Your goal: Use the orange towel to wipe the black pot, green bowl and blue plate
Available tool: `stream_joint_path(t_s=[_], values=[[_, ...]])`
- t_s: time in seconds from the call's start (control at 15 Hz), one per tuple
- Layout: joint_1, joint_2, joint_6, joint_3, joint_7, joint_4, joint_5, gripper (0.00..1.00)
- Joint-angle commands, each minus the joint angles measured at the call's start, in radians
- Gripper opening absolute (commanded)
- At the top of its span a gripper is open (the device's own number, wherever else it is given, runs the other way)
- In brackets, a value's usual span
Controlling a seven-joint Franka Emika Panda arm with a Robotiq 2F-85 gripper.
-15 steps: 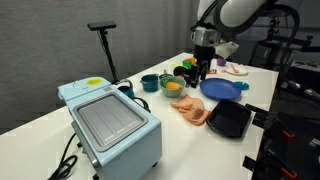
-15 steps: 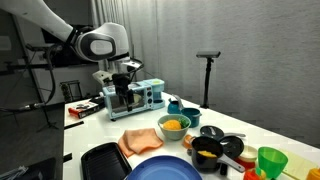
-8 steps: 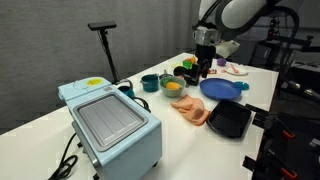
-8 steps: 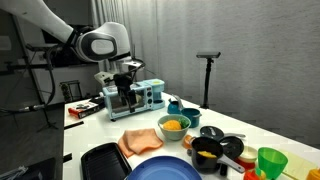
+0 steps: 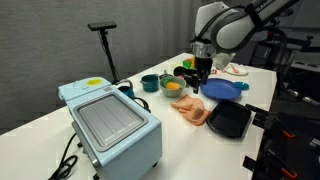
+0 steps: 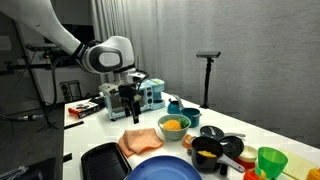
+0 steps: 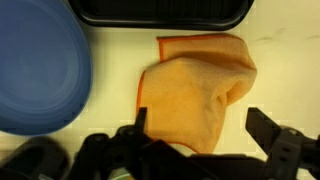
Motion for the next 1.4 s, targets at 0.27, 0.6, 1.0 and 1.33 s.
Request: stream_joint_path(t_s=[0.27, 0.6, 1.0, 1.33], values=[[0.046, 0.182, 0.075, 0.016, 0.001, 0.063, -0.017, 1.0], [0.111, 0.258, 0.096, -0.012, 0.053, 0.108, -0.104, 1.0], [0.137, 0.32, -0.052, -0.009, 0.032, 0.167, -0.141, 0.66], [0.14, 0.331, -0.027, -0.012, 0.034, 0.179, -0.18, 0.27]])
